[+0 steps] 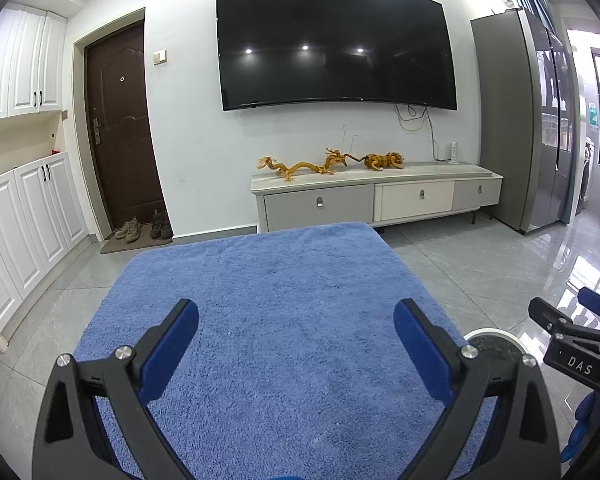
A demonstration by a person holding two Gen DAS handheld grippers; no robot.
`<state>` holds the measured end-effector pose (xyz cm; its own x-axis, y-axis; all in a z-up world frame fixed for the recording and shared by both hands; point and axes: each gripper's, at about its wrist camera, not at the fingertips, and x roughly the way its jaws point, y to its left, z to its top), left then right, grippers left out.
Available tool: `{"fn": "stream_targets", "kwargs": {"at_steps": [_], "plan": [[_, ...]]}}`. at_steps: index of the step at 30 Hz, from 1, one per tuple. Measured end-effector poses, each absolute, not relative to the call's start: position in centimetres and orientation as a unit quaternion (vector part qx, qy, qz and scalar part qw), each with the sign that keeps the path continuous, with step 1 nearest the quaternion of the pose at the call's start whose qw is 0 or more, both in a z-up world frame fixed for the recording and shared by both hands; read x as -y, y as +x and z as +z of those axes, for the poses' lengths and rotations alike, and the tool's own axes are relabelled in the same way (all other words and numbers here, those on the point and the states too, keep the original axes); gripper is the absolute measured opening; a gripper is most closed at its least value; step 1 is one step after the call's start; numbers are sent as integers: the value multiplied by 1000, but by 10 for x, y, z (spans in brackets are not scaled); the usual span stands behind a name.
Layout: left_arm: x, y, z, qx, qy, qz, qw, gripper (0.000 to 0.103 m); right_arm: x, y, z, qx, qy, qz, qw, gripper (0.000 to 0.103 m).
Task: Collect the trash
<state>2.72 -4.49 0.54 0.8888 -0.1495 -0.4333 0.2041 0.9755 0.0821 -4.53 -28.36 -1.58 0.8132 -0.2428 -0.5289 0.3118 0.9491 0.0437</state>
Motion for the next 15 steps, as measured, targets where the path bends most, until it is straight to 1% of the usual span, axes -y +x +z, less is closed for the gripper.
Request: {"fn": "stream_targets", "kwargs": {"at_steps": [15], "plan": [[44,29,6,-220,60,-93,969,99,283,-44,-15,-268,64,-146,950,95]]}}
